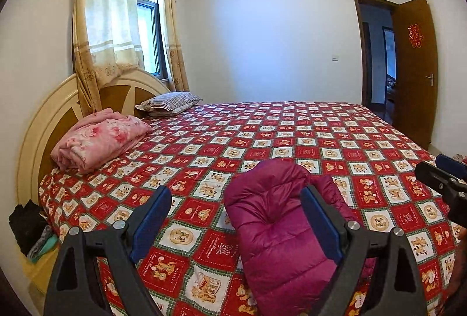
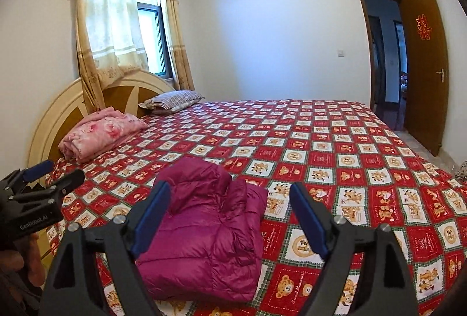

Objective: Fold large clothes

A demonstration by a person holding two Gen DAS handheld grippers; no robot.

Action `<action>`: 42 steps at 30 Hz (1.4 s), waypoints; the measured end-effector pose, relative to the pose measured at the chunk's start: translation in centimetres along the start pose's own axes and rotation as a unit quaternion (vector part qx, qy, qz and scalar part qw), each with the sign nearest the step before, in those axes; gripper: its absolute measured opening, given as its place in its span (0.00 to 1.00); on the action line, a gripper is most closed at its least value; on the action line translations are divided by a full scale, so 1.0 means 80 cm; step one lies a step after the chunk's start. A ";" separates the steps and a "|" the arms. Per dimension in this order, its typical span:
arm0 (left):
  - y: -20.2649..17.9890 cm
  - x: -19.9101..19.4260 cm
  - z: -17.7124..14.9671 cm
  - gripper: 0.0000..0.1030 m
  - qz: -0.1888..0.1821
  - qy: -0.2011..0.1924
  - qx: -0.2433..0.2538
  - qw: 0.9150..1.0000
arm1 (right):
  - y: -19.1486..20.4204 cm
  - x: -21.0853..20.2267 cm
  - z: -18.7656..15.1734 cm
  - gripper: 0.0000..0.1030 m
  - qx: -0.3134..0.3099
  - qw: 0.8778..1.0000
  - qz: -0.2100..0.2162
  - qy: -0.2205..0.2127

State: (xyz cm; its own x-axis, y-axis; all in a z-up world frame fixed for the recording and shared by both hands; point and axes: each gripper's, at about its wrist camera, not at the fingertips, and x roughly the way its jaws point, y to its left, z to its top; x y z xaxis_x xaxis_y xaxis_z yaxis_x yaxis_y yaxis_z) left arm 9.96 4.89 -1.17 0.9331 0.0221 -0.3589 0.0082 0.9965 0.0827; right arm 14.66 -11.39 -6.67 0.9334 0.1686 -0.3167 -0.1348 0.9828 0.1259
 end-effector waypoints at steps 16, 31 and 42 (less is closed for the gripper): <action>0.000 0.002 -0.002 0.88 0.004 0.004 -0.003 1.000 | 0.001 -0.002 -0.004 0.84 0.005 1.000 0.001 0.003; 0.000 0.003 -0.004 0.88 0.006 0.005 -0.003 1.000 | 0.004 -0.002 -0.007 0.84 0.006 1.000 0.002 0.005; 0.000 0.003 -0.007 0.88 0.009 0.008 -0.002 1.000 | 0.006 -0.001 -0.009 0.85 0.007 1.000 0.002 0.005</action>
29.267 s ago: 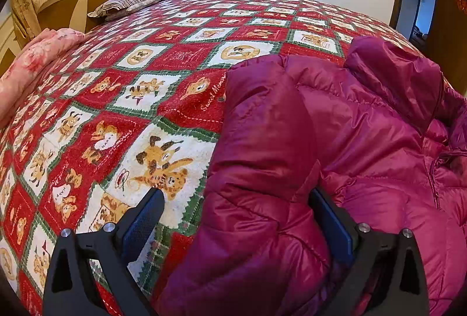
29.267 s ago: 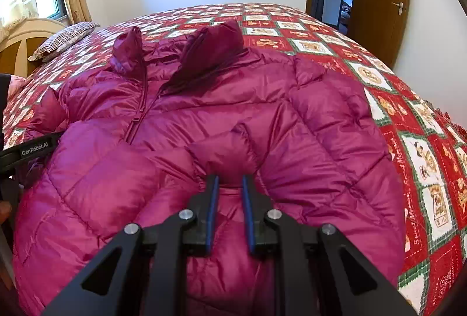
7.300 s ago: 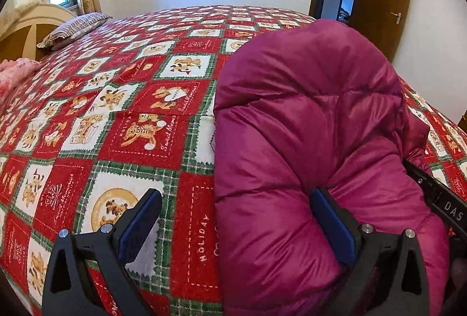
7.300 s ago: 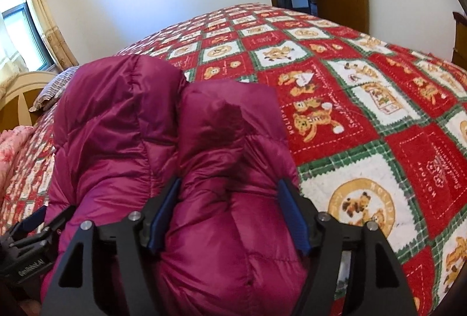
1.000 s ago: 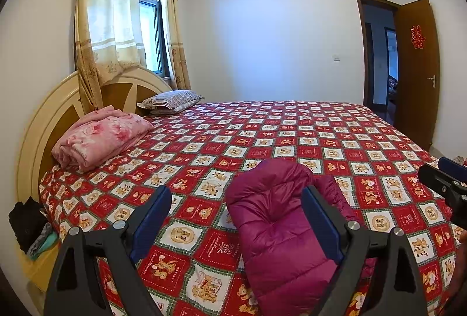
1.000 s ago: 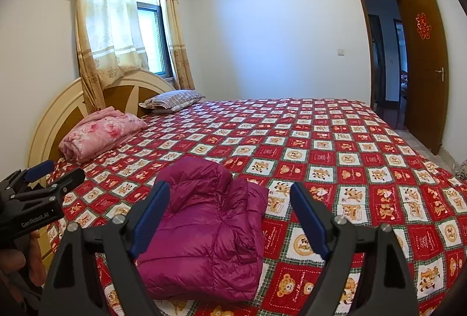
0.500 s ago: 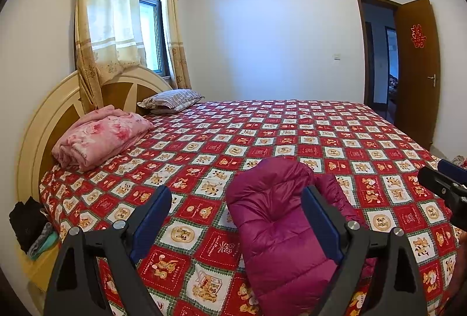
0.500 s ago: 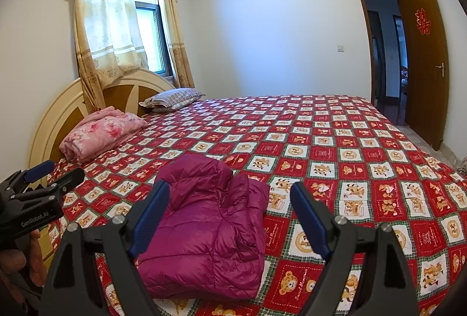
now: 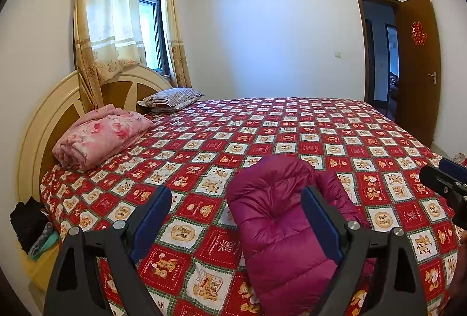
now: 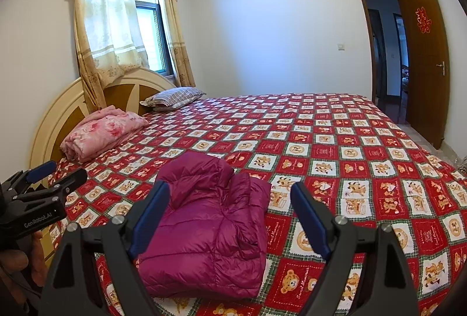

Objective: Fold large clothes

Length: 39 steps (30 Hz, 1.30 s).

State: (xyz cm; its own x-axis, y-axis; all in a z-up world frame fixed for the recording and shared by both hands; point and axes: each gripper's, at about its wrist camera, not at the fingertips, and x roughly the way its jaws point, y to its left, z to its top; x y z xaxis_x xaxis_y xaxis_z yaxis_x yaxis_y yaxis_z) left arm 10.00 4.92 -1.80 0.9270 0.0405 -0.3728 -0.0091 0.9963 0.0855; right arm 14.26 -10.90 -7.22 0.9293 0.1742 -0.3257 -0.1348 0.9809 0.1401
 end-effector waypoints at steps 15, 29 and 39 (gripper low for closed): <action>0.006 0.008 -0.003 0.88 -0.004 0.019 -0.010 1.000 | 0.000 0.000 0.001 0.85 0.001 1.000 -0.001 0.000; 0.003 0.016 -0.002 0.88 0.008 0.028 -0.007 1.000 | 0.008 0.001 -0.006 0.85 0.000 1.000 0.001 0.002; -0.002 0.018 -0.007 0.88 0.013 0.022 0.010 1.000 | 0.016 0.001 -0.014 0.85 -0.002 1.000 0.002 0.005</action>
